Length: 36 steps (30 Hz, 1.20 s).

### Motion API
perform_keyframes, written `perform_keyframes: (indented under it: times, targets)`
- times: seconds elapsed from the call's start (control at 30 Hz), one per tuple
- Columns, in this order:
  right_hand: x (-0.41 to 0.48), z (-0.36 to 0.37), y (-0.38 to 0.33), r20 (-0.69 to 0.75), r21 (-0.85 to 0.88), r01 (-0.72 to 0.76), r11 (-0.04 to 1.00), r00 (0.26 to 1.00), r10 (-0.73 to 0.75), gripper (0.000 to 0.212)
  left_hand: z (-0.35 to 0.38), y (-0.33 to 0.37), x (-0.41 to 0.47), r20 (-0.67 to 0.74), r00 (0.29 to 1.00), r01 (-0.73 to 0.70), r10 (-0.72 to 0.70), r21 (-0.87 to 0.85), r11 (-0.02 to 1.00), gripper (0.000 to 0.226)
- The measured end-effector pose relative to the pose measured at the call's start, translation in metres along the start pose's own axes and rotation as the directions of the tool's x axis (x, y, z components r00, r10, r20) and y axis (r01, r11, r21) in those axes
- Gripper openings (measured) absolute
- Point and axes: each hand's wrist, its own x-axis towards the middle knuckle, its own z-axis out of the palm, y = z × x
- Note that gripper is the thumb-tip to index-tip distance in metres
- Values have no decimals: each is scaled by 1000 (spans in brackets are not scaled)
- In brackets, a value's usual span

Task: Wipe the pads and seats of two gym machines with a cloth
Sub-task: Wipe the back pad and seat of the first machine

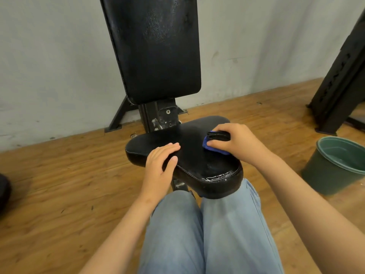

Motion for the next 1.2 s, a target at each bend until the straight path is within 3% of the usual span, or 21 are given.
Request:
perform_keyframes:
  times: [0.13,0.23,0.33,0.53,0.8,1.03,1.13,1.2]
  targets:
    - [-25,0,-23,86,71,126,989,988,-132,14,-4,4,3,18,1000,3,-4,29,1000,33]
    - [-20,8,-36,196,98,143,985,968,-160,16,-9,10,11,29,1000,1,-3,67,998,32]
    - [1,14,-26,161,120,126,985,976,-144,18,-10,18,18,54,998,-33,28,80,996,24]
    - [44,16,53,-158,205,12,979,987,21,19,0,42,44,253,966,-78,53,93,993,21]
    - [72,37,122,-431,436,-80,896,856,286,21,19,49,79,378,925,-82,23,141,987,16]
    - [71,67,150,-392,718,-71,693,780,487,21,22,46,73,323,946,-7,-18,75,997,20]
    - [66,76,153,-329,802,-54,594,790,517,29,23,48,71,319,947,4,-28,76,997,21]
    - [63,76,153,-324,813,-35,582,803,500,29,23,48,71,319,947,14,-36,70,997,21]
